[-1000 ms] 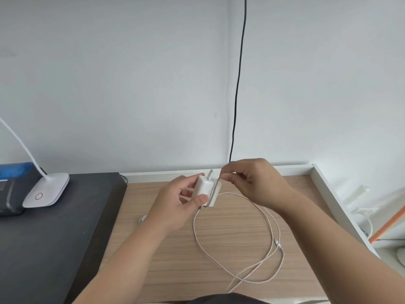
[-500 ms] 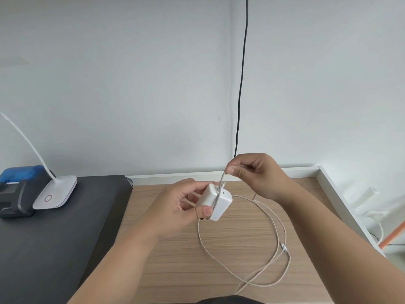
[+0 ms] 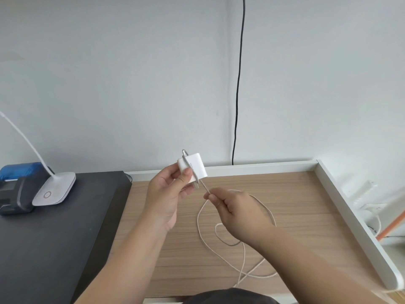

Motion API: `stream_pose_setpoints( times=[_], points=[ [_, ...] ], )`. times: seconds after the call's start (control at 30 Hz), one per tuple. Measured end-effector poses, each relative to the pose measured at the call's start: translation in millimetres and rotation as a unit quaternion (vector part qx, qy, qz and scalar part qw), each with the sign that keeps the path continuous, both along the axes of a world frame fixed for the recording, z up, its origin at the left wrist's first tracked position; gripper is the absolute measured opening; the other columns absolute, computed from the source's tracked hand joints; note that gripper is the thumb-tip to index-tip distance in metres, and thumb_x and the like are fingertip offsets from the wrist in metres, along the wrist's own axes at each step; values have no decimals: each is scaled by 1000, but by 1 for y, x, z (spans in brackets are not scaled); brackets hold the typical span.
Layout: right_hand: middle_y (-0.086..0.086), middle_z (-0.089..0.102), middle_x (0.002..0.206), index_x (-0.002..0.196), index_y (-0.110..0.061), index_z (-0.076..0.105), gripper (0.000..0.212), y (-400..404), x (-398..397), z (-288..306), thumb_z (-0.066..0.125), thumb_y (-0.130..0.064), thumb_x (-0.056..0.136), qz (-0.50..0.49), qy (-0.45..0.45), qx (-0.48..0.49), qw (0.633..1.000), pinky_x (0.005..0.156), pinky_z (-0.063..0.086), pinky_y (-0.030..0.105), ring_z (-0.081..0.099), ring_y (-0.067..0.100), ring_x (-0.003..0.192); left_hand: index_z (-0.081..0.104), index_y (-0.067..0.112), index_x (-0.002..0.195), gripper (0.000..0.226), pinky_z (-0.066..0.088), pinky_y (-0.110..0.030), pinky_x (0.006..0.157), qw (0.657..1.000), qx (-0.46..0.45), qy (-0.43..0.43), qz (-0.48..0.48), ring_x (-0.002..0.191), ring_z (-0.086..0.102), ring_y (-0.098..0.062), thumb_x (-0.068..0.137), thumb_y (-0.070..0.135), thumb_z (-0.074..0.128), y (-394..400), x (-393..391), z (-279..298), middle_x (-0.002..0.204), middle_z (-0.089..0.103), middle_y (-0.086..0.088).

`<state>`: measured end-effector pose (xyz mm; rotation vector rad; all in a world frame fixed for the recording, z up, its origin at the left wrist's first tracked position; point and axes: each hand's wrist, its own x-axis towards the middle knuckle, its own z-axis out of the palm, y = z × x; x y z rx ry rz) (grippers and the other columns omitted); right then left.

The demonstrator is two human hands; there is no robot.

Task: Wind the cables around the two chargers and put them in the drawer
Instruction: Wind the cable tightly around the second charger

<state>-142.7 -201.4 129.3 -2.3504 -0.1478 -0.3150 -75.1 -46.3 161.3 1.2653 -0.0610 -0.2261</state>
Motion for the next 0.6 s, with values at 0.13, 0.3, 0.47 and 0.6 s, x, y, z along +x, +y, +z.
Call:
stream_pose_setpoints(
  times=[0.13,0.3,0.47,0.6],
  points=[
    [5,66,70,104,-21,62,35,-1,-2,5,33,-40,96,17,-31,-108,994,55,49,39,60,33,65,67,11,112,33,59,-30,74,996,81,-5,22,89,69,-23,80,18,72,4,2,-11,102,71,-8],
    [6,68,84,102,-20,61,29,-8,0,24,38,-38,99,53,-15,-205,977,59,45,33,63,33,78,66,26,106,29,57,-36,72,956,271,-110,8,77,70,-16,80,19,76,11,-1,-26,95,74,5],
    [4,69,88,96,-23,59,24,-21,8,47,40,-39,98,97,5,-251,963,63,48,35,63,31,83,63,39,101,34,49,-19,67,930,329,-154,-59,74,66,-1,77,21,79,15,-7,-24,93,69,25],
    [0,69,83,94,-24,62,25,-31,13,62,43,-41,96,113,-26,-274,955,66,49,35,62,26,79,64,46,104,37,53,-22,65,897,384,-166,-142,74,65,-4,76,26,80,28,-9,-18,91,67,24]
  ],
)
